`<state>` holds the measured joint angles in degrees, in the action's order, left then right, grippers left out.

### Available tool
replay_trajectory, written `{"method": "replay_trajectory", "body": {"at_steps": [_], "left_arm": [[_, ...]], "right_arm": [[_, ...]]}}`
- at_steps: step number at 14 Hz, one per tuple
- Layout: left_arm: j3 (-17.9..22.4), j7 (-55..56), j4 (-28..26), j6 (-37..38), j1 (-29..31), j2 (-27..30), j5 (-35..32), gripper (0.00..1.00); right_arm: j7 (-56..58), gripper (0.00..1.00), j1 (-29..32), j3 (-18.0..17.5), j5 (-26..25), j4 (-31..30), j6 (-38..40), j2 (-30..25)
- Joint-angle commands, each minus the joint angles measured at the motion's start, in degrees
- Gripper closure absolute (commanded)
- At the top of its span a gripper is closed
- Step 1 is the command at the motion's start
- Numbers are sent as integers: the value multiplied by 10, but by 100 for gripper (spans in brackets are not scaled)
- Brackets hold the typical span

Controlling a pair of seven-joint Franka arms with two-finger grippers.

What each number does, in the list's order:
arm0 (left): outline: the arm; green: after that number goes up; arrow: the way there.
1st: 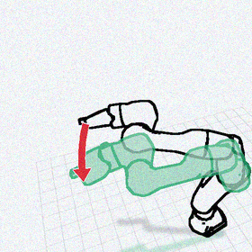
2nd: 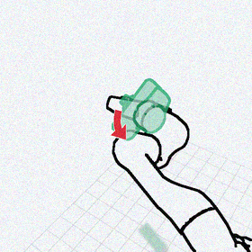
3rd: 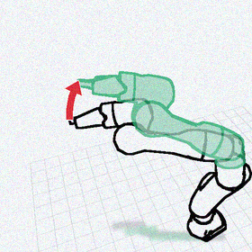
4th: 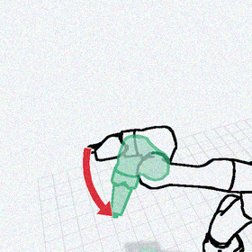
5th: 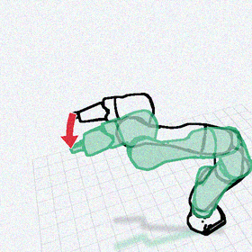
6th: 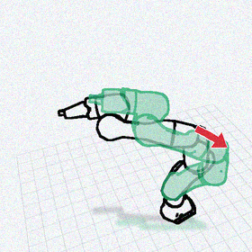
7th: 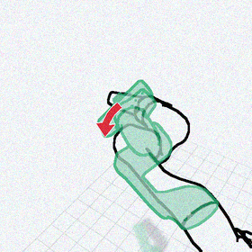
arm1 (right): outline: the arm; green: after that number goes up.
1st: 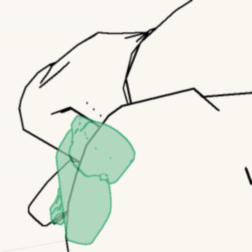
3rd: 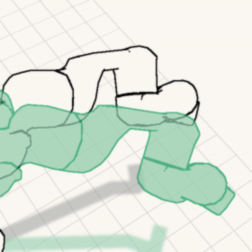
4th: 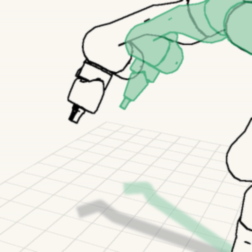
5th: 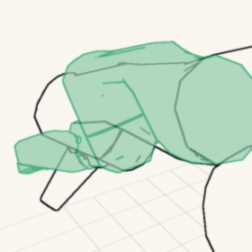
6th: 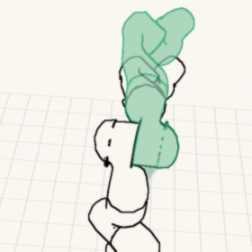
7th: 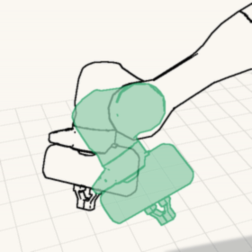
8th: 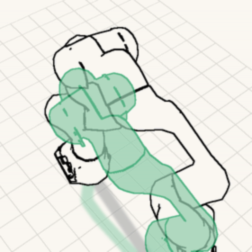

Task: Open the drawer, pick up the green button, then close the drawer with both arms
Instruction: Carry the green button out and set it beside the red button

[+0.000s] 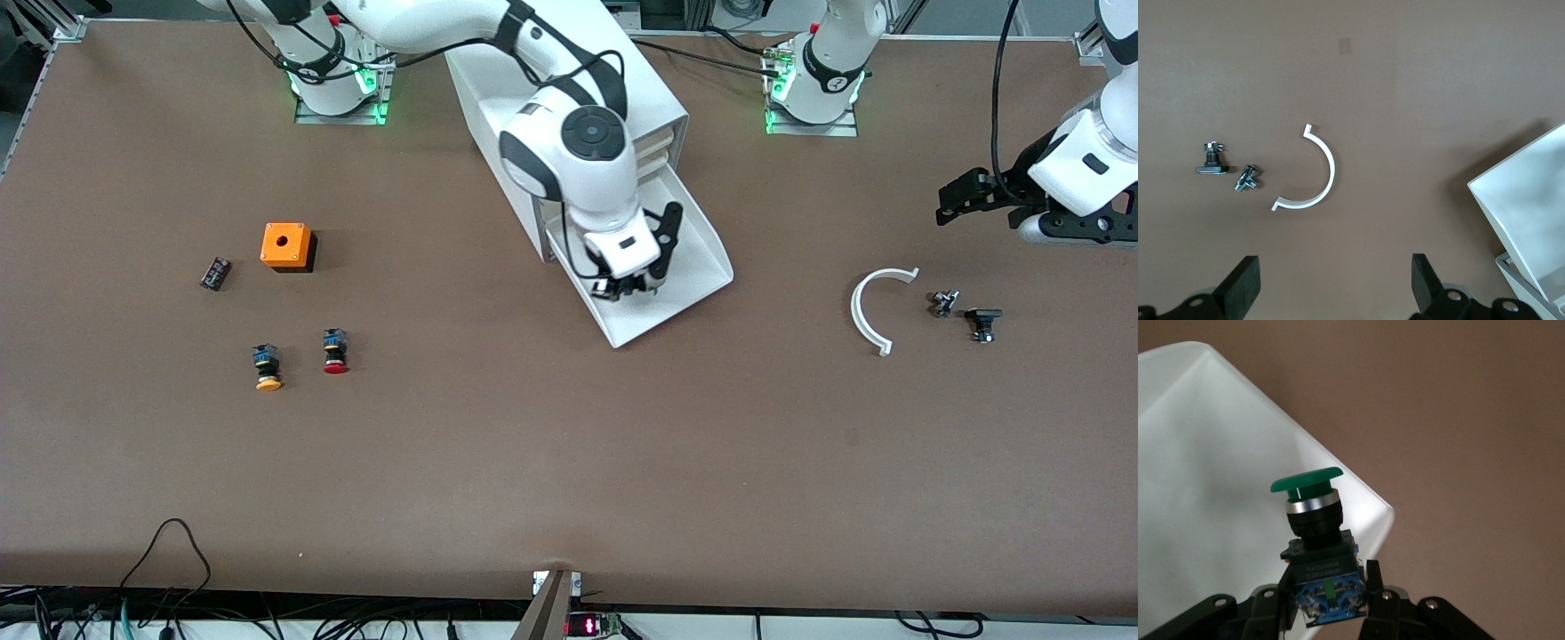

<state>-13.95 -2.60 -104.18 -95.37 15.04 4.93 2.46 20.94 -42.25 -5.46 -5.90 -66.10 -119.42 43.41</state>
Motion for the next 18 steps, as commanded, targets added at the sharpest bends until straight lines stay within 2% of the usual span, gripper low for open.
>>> {"method": "replay_trajectory", "body": {"at_steps": [1,3,8,11,12,15,16,17,18], "left_arm": [[0,2,18,15,0,-5,11,0],[-3,2,30,24,-3,-13,23,0],[-5,-4,42,22,-4,-34,19,0],[-9,-2,68,19,-9,-81,21,0],[-16,6,70,-1,-13,-105,23,0],[-35,43,14,-166,-46,-158,37,0],[-35,75,-12,-220,-74,-176,34,0],[-35,113,-33,-271,-90,-187,33,0],[-35,154,-63,-329,-113,-198,28,0]], "right_arm": [[-20,67,38,53,1,-73,3,-48],[-56,67,51,103,4,-102,2,-55],[-163,66,109,108,5,-187,-6,-63],[-202,66,135,108,17,-224,-10,-59],[-206,66,144,108,18,-233,-17,-58],[-206,66,167,108,19,-253,-24,-57],[-207,58,175,108,19,-253,-24,-55],[-208,30,181,108,23,-253,-23,-55],[-217,0,184,108,47,-248,-18,-59]]}}
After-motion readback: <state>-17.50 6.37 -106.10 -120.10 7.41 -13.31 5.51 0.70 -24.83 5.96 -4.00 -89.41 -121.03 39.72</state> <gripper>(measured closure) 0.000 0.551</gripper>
